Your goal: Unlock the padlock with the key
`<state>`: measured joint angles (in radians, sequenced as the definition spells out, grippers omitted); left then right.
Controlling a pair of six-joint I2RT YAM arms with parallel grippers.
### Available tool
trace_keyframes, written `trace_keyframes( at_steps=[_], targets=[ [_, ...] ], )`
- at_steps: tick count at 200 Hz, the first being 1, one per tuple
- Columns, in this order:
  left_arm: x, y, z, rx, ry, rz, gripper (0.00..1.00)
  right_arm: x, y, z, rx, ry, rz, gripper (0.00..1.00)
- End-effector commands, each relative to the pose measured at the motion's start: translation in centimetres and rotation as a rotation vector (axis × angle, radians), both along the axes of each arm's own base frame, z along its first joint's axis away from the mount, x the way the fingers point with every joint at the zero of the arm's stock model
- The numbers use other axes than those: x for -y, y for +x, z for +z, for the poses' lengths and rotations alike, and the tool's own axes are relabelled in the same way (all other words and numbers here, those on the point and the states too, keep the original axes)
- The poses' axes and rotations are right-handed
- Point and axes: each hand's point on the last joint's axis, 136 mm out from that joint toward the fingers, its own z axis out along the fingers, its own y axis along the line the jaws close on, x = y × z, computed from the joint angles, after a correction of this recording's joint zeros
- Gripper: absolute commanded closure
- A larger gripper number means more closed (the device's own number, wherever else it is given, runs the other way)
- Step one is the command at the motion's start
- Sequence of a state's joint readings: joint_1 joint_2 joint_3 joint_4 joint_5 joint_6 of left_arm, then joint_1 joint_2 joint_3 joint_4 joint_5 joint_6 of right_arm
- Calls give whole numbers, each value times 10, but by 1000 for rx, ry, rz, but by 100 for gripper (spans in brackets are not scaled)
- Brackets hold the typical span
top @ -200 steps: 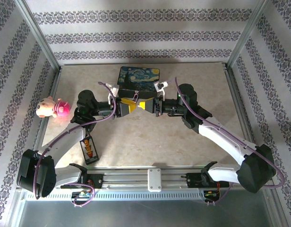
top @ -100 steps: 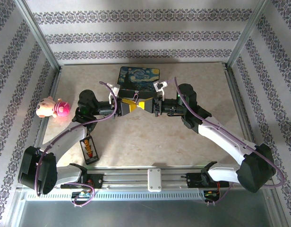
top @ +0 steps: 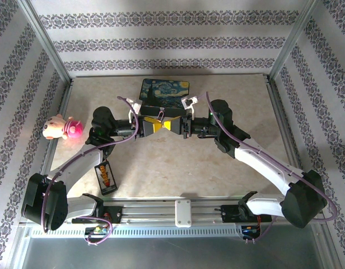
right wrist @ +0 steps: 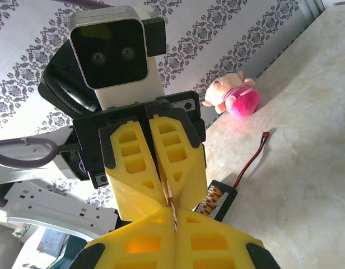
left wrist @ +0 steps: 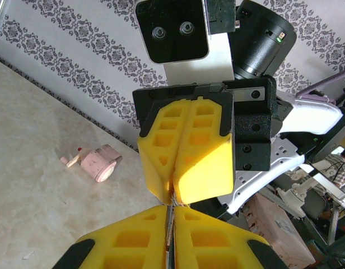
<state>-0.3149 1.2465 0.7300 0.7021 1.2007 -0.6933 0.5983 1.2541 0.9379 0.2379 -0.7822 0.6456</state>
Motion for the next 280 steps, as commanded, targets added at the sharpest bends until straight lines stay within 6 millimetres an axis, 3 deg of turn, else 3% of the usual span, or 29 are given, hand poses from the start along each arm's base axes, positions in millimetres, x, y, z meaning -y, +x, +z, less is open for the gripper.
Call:
trace_keyframes(
  at_steps=[1,31,54,90,97,110,130,158,197,237,265,280],
  targets=[
    [4,-8,0,19,2,-38,89,-4,-3,23,58,50,16,100],
    [4,-10,1,20,3,-41,90,-5,-4,27,64,58,18,100],
    [3,-11,2,22,7,-39,100,-6,-3,27,61,58,19,100],
    [2,-15,10,45,34,-36,100,-2,-3,23,58,39,8,100],
    [1,-16,9,41,61,-30,100,1,0,20,59,28,-12,90],
    [-2,-16,2,39,151,-3,100,11,4,16,68,11,-59,73],
    [-13,-18,-15,23,339,40,100,28,11,8,71,-26,-143,58],
    [-27,-21,-29,-20,532,65,100,48,16,-1,81,-65,-222,56],
    [-39,-24,-42,-13,827,72,100,52,18,-14,107,-110,-248,48],
    [-16,-30,-50,-23,968,-60,100,44,26,-36,110,-187,-261,44],
    [-31,-24,-74,-22,1294,-75,100,44,36,-60,73,-249,-304,43],
    [-22,-32,-73,-26,1315,-146,100,46,39,-72,55,-274,-325,41]
  ],
)
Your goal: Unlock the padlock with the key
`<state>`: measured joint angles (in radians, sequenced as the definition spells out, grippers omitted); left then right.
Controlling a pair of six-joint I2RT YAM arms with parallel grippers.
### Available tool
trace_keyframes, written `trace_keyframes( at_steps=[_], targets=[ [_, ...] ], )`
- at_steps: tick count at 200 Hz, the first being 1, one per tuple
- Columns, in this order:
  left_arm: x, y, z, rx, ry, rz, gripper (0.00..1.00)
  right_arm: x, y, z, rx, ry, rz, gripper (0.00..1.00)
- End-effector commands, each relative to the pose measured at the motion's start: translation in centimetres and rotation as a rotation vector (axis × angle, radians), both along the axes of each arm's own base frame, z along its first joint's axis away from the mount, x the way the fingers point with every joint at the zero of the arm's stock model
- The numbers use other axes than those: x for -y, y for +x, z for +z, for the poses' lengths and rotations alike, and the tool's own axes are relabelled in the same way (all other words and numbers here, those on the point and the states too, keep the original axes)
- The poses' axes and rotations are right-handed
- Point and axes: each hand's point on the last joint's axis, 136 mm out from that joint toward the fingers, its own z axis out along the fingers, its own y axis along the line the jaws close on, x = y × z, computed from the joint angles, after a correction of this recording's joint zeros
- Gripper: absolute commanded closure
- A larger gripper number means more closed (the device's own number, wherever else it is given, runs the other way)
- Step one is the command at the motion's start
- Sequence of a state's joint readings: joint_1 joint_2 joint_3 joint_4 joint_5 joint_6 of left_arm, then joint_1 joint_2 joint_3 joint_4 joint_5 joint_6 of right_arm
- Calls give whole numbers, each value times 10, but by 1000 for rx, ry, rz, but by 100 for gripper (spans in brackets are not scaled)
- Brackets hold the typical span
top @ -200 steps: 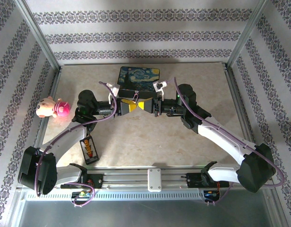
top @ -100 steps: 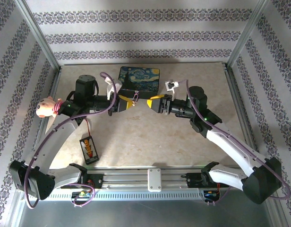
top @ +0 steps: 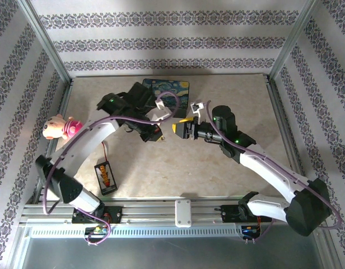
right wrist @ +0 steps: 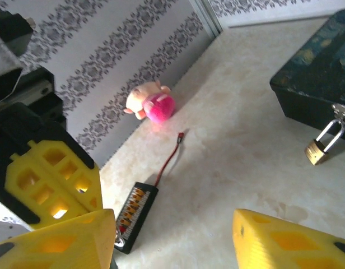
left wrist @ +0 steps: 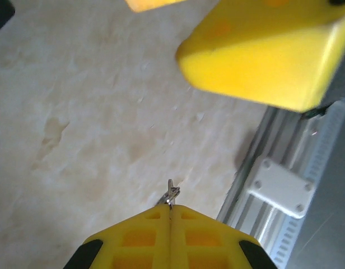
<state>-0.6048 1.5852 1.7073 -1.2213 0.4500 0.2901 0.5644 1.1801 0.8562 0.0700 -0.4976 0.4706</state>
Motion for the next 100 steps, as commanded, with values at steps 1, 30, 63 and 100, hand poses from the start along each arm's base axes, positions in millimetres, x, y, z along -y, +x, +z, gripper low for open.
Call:
trace_keyframes(
  at_steps=[1,30,63,100],
  targets=[
    [-23,-22,-14,-57,231,-73,100,5,8,-22,-6,-63,-54,41],
    [-31,-10,-21,-18,332,-53,100,5,3,-38,-26,-85,-54,36],
    [-10,-9,-15,-16,212,-63,100,-2,-7,-46,-44,-77,-22,35],
    [5,-14,-4,-13,79,-91,100,-16,-34,-36,-5,24,138,39]
  ],
)
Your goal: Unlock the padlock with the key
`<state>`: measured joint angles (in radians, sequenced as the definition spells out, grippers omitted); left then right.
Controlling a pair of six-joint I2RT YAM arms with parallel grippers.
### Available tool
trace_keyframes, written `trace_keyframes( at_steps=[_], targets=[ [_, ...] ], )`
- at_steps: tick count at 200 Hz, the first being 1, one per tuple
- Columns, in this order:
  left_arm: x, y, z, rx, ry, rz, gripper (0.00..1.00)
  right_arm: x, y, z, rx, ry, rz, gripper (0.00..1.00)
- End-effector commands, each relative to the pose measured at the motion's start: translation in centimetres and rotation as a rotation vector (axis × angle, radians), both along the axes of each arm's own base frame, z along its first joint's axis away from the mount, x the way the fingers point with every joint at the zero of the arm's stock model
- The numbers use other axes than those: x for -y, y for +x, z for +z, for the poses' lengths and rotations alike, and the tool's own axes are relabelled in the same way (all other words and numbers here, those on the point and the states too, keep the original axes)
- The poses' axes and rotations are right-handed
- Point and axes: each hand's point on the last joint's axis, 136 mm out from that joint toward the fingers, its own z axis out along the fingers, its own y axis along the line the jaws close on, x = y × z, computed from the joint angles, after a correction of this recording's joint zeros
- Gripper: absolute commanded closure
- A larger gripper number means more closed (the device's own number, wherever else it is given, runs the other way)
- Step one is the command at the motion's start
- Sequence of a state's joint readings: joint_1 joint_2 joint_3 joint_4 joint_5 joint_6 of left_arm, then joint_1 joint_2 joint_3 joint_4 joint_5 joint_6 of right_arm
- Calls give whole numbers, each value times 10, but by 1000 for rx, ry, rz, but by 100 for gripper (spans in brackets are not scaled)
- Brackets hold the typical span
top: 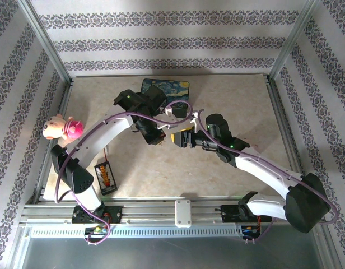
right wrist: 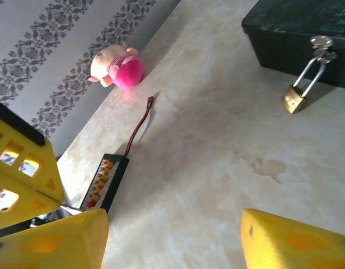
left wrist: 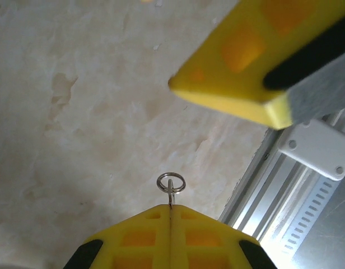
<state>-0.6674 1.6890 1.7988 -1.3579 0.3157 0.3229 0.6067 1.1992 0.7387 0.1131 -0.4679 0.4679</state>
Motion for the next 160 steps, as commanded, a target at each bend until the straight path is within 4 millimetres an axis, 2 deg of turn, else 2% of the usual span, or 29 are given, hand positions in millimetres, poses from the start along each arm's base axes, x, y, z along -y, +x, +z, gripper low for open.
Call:
trace_keyframes(
  at_steps=[1,51,94,160],
  targets=[
    [9,-9,19,10,-120,-40,100,-12,-20,18,63,93,125,39],
    [21,-22,49,0,-321,-89,100,-17,-40,42,173,155,251,39],
    [25,-29,70,11,-443,-116,100,-23,-45,55,199,221,304,40],
    [23,-30,75,22,-469,-113,100,-18,-56,72,234,271,326,45]
  ],
)
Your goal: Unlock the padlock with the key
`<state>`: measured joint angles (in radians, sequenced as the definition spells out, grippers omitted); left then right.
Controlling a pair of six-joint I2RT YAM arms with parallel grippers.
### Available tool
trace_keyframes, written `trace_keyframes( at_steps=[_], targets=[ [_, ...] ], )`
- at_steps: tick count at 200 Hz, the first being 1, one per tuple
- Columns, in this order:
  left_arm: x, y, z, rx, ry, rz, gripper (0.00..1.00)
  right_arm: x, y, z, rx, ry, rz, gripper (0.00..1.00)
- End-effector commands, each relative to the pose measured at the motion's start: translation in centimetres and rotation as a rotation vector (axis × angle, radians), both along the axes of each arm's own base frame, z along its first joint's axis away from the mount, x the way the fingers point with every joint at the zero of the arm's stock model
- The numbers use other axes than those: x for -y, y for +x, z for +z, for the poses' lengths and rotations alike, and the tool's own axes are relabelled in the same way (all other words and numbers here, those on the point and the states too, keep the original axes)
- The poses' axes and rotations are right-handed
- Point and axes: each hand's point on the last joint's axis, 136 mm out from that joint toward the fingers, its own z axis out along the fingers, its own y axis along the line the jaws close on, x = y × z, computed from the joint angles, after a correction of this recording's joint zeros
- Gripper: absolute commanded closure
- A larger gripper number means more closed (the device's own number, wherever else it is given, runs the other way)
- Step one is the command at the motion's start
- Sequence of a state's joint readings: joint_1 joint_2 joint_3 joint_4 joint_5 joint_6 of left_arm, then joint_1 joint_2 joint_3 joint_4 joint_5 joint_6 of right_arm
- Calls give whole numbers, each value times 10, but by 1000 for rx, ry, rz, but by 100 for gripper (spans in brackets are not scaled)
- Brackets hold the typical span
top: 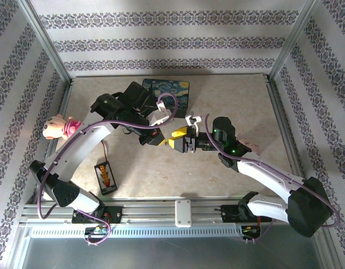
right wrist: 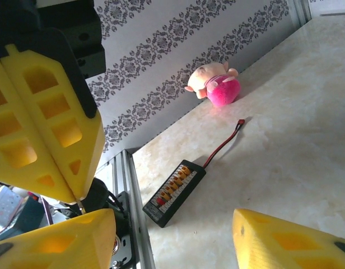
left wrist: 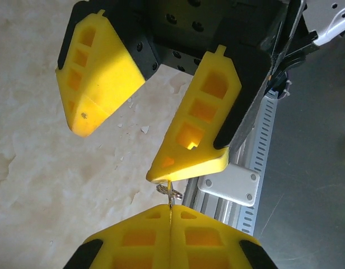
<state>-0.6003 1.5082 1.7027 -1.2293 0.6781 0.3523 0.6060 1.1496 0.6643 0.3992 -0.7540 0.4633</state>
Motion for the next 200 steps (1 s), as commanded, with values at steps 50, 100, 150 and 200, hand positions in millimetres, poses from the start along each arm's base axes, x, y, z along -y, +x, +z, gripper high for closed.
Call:
trace_keyframes(
  at_steps=[50,100,150,200],
  targets=[
    [3,2,20,60,-105,-24,100,9,-24,34,97,85,45,48],
    [5,-1,29,78,-165,-37,100,13,-32,45,119,115,48,47],
    [9,-7,37,74,-216,-64,100,6,-32,52,121,120,78,45],
    [10,-9,38,68,-235,-69,100,-3,-35,60,134,133,122,47]
  ],
)
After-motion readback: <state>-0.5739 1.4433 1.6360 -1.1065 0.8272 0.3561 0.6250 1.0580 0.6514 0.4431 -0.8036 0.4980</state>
